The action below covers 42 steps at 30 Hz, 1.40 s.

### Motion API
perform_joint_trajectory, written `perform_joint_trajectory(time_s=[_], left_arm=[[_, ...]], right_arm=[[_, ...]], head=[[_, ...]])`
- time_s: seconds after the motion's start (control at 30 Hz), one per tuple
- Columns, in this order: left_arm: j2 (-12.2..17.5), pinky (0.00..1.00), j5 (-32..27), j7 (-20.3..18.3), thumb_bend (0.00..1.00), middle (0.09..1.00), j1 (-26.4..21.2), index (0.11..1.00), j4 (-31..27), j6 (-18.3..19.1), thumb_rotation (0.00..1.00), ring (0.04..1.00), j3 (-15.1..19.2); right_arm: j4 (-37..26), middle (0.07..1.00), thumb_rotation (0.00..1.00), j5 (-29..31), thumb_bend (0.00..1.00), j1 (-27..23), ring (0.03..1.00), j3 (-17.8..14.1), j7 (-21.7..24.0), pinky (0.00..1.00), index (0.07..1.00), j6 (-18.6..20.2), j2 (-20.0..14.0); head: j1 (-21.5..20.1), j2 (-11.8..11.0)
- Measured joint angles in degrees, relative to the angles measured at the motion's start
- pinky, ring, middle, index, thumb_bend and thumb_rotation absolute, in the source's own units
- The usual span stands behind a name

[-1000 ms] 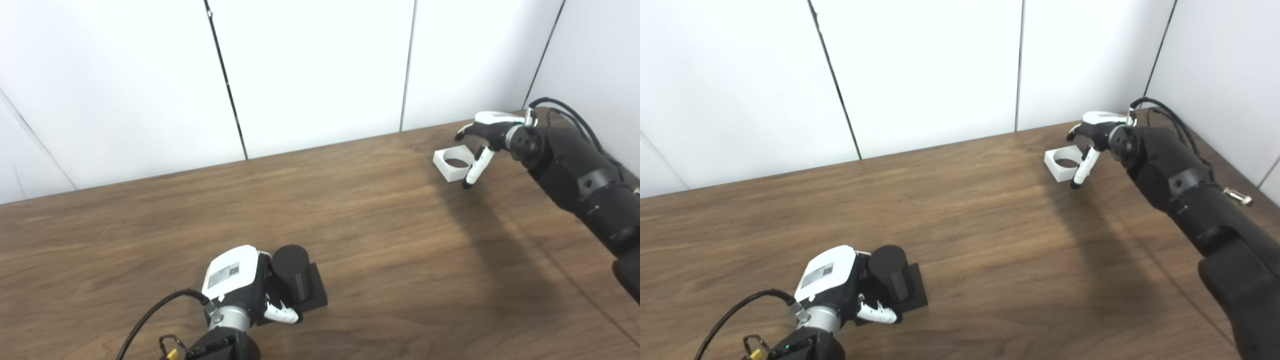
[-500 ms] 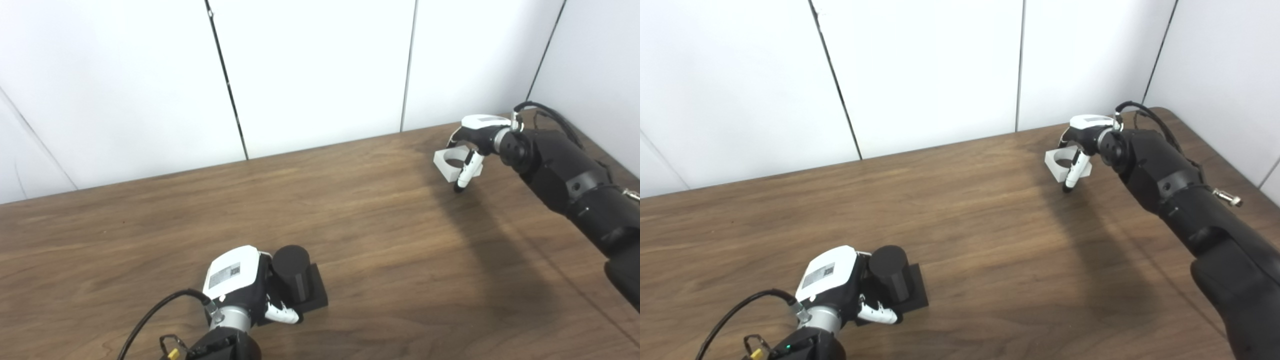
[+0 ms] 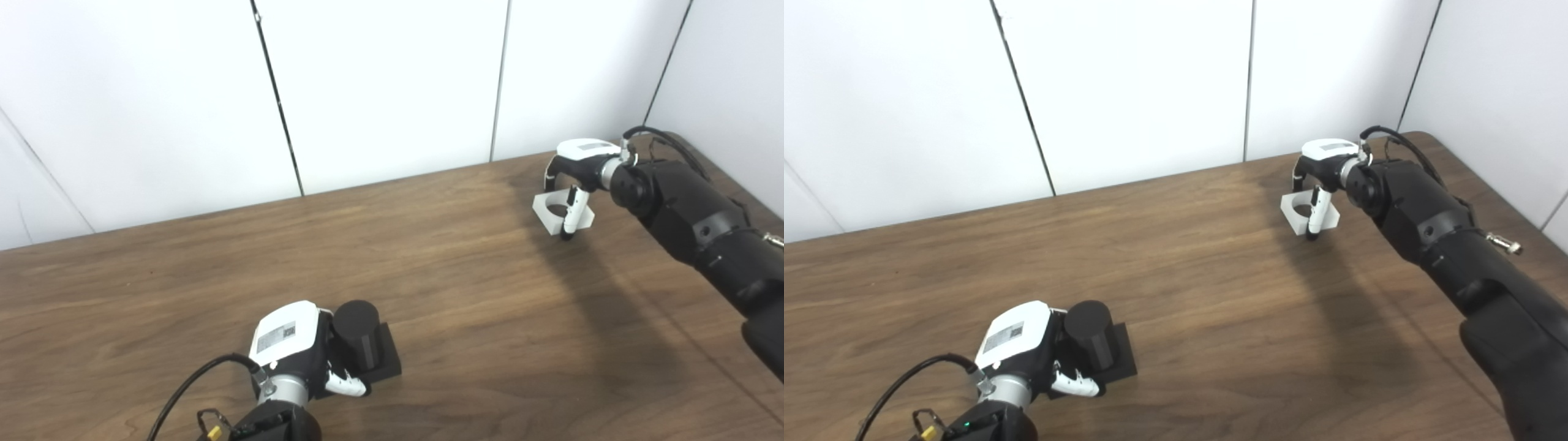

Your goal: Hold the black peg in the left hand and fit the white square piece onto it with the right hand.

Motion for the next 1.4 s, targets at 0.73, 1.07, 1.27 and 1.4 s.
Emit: perform_joint_trajectory(time_s=[0.73,1.07,1.27,1.4], left_arm=[[-0.19,0.80,0.41,0.90,0.52,0.801,-1.50,0.482,2.23,1.58,0.05,0.862,-1.39],[-0.26,0.80,0.32,1.85,0.52,0.791,-1.93,0.483,3.24,2.69,0.05,0.852,-2.00],[-0.53,0.80,0.50,1.81,0.52,0.793,-2.73,0.484,4.11,2.76,0.05,0.860,-1.87],[-0.65,0.79,0.65,1.73,0.52,0.798,-3.04,0.484,4.49,2.76,0.05,0.862,-1.69]], right_arm=[[-33.98,0.806,0.14,3.77,0.53,3.55,0.951,-2.53,14.41,1.00,0.484,-1.10,2.41],[-49.15,0.793,0.14,7.28,0.53,4.13,0.930,-2.95,23.97,0.99,0.482,2.41,4.91],[-53.21,0.781,0.14,7.30,0.53,5.00,0.924,-2.84,27.34,0.97,0.481,3.50,6.92],[-56.01,0.780,0.14,7.67,0.53,5.02,0.918,-2.90,28.38,0.96,0.481,3.65,8.23]], head=[[5.45,0.70],[7.29,1.14],[8.35,1.67],[9.05,1.76]])
